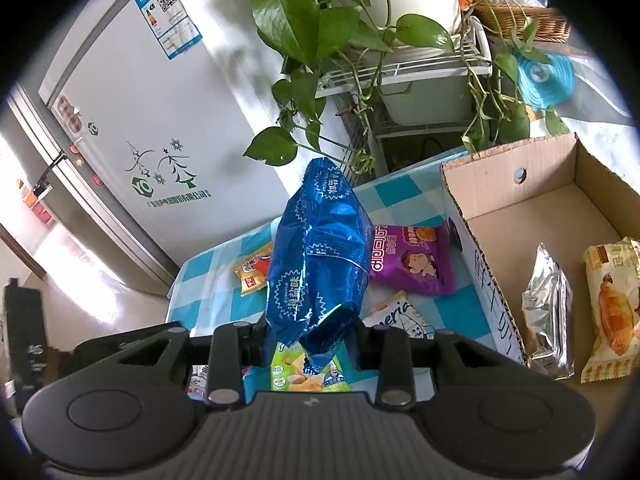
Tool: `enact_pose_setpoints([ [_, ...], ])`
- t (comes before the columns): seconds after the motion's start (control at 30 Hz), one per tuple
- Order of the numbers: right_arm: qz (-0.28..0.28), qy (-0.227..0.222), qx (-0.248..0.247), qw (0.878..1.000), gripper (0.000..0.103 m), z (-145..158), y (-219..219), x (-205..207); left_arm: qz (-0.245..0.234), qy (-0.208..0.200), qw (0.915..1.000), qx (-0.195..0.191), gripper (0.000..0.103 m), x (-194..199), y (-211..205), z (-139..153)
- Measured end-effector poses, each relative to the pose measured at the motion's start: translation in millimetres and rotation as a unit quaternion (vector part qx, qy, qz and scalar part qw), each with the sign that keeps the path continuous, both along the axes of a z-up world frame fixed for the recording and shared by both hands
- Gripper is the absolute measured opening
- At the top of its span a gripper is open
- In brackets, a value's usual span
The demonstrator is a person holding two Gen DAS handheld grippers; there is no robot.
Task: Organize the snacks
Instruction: 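Hold the blue bag raised with right tool while left tool moves to pink Amerio bag, then close the left tool on the pink Amerio bag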
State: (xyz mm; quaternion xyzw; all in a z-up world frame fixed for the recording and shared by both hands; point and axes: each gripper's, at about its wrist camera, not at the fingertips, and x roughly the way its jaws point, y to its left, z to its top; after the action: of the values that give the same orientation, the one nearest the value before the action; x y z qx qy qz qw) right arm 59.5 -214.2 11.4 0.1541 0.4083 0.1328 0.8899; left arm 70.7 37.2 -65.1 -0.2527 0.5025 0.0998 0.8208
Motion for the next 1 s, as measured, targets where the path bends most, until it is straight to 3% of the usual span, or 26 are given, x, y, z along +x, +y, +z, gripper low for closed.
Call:
enact_pose_setpoints([
  [0.1,-0.007,0.000,0.003,1.000,0.040,0.1,-2.8,0.3,-0.010,0.018,0.9998,0.000,0.091,11.3,-4.3,-10.5],
  [0.27,-0.010,0.000,0.008,1.000,0.040,0.3,-4.6,0.0,-0.055,0.013,0.9973,0.048,0.091,29.2,-13.8,-10.4],
  [0.4,-0.010,0.001,0.010,1.000,0.040,-0.2,-4.4,1.0,-0.108,0.016,0.9904,0.084,0.091,31.5,-24.6,-7.3],
  [0.63,-0.008,0.003,0.010,1.000,0.040,-0.6,-2.5,1.8,-0.145,0.011,0.9789,0.143,0.091,21.1,-36.3,-7.1],
  [0.9,-0.013,0.005,0.007,1.000,0.040,-1.8,-4.5,2.5,-0.145,0.018,0.9766,0.158,0.091,19.3,-37.9,-16.7],
  [1.0,-0.011,0.005,0.007,1.000,0.040,-1.8,-3.5,2.7,-0.147,0.006,0.9761,0.160,0.082,17.2,-36.7,-15.7],
])
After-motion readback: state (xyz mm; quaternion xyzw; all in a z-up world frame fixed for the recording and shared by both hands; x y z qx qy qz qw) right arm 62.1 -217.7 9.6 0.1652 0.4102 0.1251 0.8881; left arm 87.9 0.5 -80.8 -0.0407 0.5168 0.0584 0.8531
